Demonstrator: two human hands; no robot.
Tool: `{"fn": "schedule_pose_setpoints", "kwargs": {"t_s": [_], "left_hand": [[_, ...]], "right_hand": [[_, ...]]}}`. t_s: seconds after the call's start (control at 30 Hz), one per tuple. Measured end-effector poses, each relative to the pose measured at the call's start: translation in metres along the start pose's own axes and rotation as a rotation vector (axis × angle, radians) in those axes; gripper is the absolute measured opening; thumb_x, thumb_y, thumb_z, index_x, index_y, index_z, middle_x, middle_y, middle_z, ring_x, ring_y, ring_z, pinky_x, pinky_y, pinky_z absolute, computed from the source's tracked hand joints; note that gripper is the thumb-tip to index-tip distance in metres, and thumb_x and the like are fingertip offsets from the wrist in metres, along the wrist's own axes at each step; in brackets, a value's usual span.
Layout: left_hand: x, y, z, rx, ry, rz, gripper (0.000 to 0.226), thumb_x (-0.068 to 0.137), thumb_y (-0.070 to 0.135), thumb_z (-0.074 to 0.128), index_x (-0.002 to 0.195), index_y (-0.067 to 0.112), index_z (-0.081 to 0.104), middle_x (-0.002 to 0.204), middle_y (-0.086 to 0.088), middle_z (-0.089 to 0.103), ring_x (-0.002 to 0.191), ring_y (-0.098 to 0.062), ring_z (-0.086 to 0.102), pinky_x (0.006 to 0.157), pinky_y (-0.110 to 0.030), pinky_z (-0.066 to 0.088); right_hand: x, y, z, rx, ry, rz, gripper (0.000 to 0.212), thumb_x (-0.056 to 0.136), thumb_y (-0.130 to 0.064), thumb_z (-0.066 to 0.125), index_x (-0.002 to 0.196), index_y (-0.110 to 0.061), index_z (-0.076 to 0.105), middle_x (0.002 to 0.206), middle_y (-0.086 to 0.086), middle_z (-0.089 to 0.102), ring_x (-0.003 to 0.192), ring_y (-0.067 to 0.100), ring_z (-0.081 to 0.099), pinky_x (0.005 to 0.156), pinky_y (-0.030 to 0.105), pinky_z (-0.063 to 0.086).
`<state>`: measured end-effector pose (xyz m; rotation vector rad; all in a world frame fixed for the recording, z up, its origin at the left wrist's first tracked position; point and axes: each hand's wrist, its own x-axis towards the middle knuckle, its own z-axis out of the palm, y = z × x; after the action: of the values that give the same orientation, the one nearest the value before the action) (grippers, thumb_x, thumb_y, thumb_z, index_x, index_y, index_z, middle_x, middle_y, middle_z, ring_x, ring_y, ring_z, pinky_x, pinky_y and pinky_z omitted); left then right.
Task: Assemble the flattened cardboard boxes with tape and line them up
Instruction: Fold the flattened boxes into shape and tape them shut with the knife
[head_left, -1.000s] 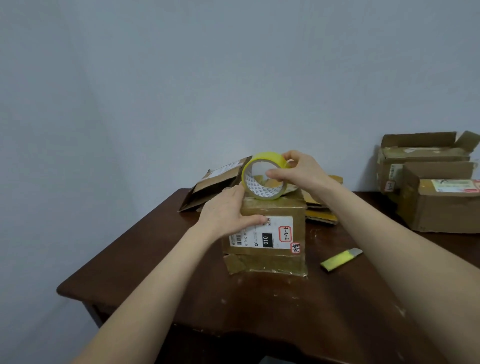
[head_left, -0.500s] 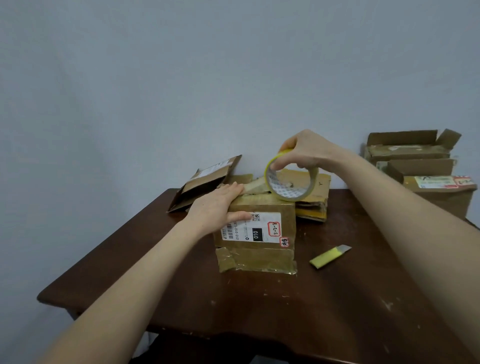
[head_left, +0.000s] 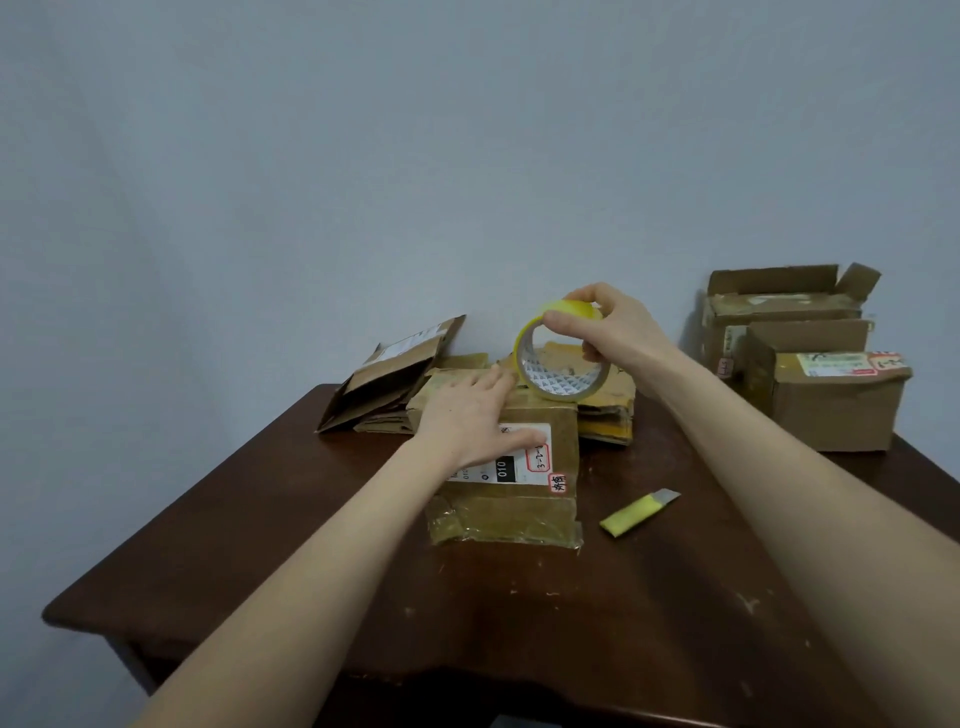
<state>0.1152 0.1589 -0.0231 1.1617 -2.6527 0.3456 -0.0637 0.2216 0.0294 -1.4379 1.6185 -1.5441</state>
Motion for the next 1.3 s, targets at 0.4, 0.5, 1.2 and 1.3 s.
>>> {"fn": "schedule_pose_setpoints", "kwargs": {"t_s": [0.4, 0.5, 1.2, 1.3], "left_hand": [[-0.001, -0.003, -0.006, -0.024, -0.121, -0.04, 0.083, 0.082, 0.076, 0.037, 0.151, 0.032, 0.019, 0.159, 0.009, 0.013, 0.146, -0.017, 0.016, 0.114, -0.044, 0.024], [0.0, -0.002, -0.006, 0.007, -0.146, -0.05, 0.083, 0.077, 0.081, 0.034, 0.149, 0.042, 0.017, 0.159, 0.01, 0.011, 0.146, -0.021, 0.014, 0.113, -0.056, 0.017], [0.021, 0.046, -0.004, -0.024, -0.096, -0.083, 0.071, 0.086, 0.068, 0.035, 0.148, 0.04, 0.016, 0.158, 0.006, 0.018, 0.144, -0.03, 0.02, 0.107, -0.057, 0.031], [0.025, 0.055, 0.0, -0.042, -0.022, -0.056, 0.064, 0.088, 0.049, 0.044, 0.146, 0.027, 0.027, 0.151, -0.003, 0.035, 0.139, -0.024, 0.029, 0.106, -0.05, 0.035]], "right_hand": [[0.001, 0.008, -0.042, -0.264, 0.011, -0.078, 0.036, 0.071, -0.04, 0.081, 0.097, -0.021, 0.065, 0.094, -0.007, 0.06, 0.088, 0.011, 0.055, 0.074, 0.027, 0.044], [-0.004, 0.027, -0.052, -0.262, -0.014, -0.037, 0.037, 0.072, -0.038, 0.081, 0.1, -0.02, 0.066, 0.096, -0.004, 0.06, 0.089, 0.014, 0.055, 0.07, 0.027, 0.044], [-0.027, 0.081, -0.036, 0.214, 0.06, 0.036, 0.022, 0.086, -0.027, 0.07, 0.106, -0.019, 0.066, 0.075, -0.002, 0.058, 0.064, 0.01, 0.053, 0.062, 0.02, 0.046], [-0.025, 0.089, -0.034, 0.449, 0.017, 0.115, 0.018, 0.091, -0.028, 0.063, 0.104, -0.018, 0.07, 0.062, -0.004, 0.052, 0.062, 0.013, 0.047, 0.069, 0.031, 0.046]]}}
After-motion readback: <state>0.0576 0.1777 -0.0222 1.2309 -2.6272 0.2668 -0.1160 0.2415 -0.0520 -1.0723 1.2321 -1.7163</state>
